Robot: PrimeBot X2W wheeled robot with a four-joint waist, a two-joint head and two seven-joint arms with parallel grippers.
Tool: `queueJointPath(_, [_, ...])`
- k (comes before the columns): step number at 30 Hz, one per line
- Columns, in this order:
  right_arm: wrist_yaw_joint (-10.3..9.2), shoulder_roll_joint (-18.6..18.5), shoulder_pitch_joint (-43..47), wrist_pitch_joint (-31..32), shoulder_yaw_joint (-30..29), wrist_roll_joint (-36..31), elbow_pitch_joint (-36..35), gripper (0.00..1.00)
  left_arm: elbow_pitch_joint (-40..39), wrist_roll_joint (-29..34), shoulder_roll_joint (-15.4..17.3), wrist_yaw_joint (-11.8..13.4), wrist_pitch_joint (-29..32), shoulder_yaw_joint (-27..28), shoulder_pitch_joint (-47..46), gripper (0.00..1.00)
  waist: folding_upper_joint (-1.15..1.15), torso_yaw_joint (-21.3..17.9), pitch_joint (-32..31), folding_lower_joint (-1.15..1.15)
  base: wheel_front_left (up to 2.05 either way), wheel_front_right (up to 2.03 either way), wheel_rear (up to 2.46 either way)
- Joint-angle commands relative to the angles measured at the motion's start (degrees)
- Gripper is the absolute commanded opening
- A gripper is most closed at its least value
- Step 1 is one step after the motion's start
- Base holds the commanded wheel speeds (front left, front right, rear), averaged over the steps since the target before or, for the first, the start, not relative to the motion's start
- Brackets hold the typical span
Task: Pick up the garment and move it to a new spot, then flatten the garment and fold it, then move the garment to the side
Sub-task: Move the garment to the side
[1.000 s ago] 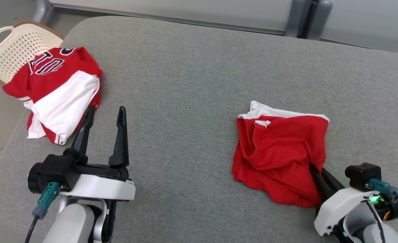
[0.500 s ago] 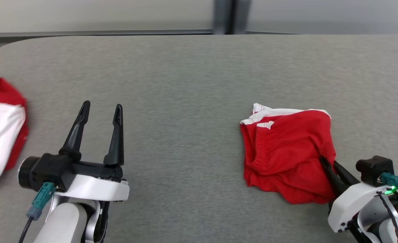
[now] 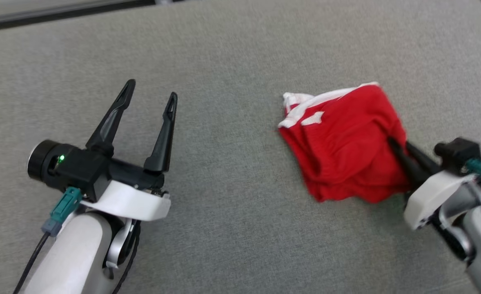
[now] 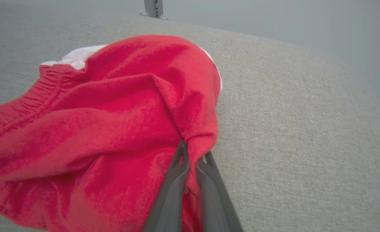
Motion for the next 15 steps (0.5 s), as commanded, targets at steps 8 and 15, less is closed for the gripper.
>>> queueJointPath(8, [-0.14, -14.63, -11.55, -3.93, -1.07, 4.22, 9.82, 0.00, -2.53, 2.49, -0.13, -2.31, 1.58, -3.02, -7.78, 1.00, 0.00, -2.10, 9.45, 0.00, 0.00, 0.00, 0.00])
queueJointPath(15, [-0.13, -19.39, -18.44, -4.13, -4.55, 7.95, 19.66, 0.00, -3.47, 3.61, -0.74, -2.97, 1.76, -4.41, -11.91, 1.00, 0.00, -0.29, 13.83, 0.00, 0.00, 0.00, 0.00])
